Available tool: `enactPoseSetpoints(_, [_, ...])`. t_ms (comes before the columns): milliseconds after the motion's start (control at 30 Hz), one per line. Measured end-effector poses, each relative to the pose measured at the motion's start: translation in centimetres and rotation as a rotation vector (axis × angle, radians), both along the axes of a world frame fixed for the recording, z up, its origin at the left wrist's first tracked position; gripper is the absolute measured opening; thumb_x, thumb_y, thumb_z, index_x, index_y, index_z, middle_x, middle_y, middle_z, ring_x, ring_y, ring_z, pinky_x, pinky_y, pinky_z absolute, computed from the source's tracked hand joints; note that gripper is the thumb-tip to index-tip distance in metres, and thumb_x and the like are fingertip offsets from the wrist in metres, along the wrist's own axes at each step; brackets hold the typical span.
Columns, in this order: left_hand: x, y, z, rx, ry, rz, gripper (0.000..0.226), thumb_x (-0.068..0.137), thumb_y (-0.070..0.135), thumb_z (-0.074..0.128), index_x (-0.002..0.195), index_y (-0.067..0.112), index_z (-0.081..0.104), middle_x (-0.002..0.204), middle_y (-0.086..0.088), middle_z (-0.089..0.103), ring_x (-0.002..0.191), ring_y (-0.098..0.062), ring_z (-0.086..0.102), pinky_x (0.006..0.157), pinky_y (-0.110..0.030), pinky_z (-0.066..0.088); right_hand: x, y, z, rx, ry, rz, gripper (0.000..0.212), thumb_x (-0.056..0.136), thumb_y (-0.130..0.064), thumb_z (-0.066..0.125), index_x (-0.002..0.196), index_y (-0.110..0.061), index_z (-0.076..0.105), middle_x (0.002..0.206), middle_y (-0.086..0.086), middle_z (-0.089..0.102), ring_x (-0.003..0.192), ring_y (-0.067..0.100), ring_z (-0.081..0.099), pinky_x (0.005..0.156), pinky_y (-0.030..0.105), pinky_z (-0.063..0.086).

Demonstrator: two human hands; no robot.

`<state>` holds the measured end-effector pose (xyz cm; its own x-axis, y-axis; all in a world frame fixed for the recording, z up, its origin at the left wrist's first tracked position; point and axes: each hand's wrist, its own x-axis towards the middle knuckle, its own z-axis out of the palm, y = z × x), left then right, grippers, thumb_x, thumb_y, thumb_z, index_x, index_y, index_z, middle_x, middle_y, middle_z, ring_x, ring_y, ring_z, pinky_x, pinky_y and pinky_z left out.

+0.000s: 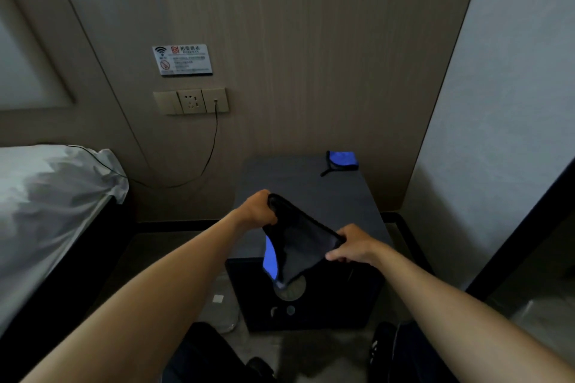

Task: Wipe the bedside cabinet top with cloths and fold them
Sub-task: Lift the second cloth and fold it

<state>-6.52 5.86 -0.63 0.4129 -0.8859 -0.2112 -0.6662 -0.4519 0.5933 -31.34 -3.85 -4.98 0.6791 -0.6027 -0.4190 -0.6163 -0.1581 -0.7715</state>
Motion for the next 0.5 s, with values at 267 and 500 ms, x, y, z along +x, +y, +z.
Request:
enactPoseSetpoints(267, [2.1, 1.7, -2.4, 0.007, 0.159, 0.167, 0.026, 0.096, 0.029, 0.063, 0.088, 0.005, 0.068, 0.071, -0.009, 0.06, 0.056, -0.014, 0.052, 0.061, -0.029, 0.047, -0.3, -2.1, 0.3, 0.335, -0.23, -0.364, 0.016, 0.099, -0.02, 0.058, 0.114, -0.014, 0.059, 0.103, 0.007, 0.071, 0.089, 0.022, 0.068, 0.081, 0.038, 0.055])
enactPoseSetpoints(500, [-0.2, 1.9, -3.0, 0.004, 0.622, 0.343, 0.031, 0.098, 0.043, 0.057, 0.105, 0.014, 0.065, 0.096, -0.005, 0.066, 0.084, -0.02, 0.063, 0.076, -0.035, 0.053, 0.6, -2.8, -0.1, 0.269, -0.274, -0.561, 0.026, 0.101, -0.031, 0.054, 0.122, -0.016, 0.055, 0.115, 0.011, 0.065, 0.102, 0.031, 0.064, 0.088, 0.047, 0.054])
